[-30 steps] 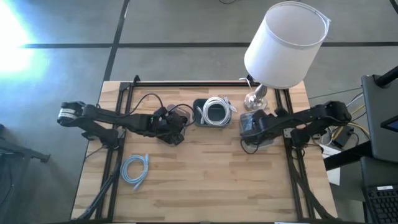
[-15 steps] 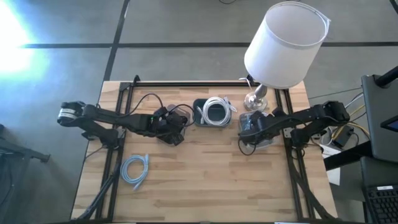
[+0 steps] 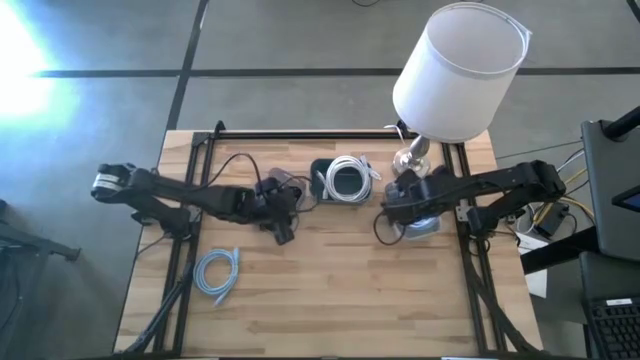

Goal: Sort HDMI cables
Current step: Put the blue HDMI cable into the white bin

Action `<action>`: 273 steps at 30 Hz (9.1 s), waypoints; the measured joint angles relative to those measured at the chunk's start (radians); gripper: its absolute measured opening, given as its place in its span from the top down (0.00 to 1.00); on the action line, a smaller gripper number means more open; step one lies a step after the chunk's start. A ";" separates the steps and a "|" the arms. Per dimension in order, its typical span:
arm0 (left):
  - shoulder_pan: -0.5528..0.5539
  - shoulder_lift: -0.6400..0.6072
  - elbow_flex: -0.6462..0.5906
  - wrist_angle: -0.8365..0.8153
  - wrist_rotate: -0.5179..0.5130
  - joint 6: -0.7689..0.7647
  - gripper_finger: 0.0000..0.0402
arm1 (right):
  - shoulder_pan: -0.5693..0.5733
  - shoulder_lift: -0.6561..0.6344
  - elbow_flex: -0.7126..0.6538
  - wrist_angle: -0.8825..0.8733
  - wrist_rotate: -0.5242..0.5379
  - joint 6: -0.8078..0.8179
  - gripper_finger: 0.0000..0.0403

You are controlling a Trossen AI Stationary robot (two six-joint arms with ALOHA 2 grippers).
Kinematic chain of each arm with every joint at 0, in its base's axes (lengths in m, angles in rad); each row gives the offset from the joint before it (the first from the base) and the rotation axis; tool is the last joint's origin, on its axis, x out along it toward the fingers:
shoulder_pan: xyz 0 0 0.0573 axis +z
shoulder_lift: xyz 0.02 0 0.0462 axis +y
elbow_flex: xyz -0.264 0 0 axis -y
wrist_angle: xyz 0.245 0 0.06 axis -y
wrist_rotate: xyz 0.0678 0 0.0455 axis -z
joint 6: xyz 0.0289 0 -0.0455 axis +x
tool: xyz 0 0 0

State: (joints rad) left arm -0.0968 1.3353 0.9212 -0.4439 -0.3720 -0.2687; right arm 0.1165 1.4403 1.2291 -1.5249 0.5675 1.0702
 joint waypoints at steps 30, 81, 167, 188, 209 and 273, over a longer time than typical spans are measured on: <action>-0.673 -0.113 -0.151 -0.538 0.183 -1.376 0.62 | 0.095 0.002 -0.189 1.122 -0.105 -0.504 0.65; -0.672 0.045 -0.169 -0.381 0.259 -1.569 0.69 | 0.095 0.002 -0.233 1.119 -0.103 -0.618 0.64; -0.392 0.295 0.226 -0.019 -0.361 0.132 0.89 | 0.085 0.001 -0.455 1.876 -0.254 -0.370 0.67; -0.344 0.381 0.303 -0.023 -0.356 0.318 0.89 | 0.075 0.001 -0.455 1.818 -0.251 -0.340 0.57; -0.392 0.379 0.303 -0.062 -0.454 0.323 0.89 | 0.077 0.002 -0.456 1.810 -0.255 -0.337 0.55; -0.288 0.379 0.301 0.085 -0.340 0.371 0.85 | 0.088 0.001 -0.455 1.809 -0.228 -0.434 0.90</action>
State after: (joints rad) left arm -0.3851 1.7145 1.2221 -0.3592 -0.7120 0.1024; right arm 0.2047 1.4410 0.7738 0.2840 0.3399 0.6359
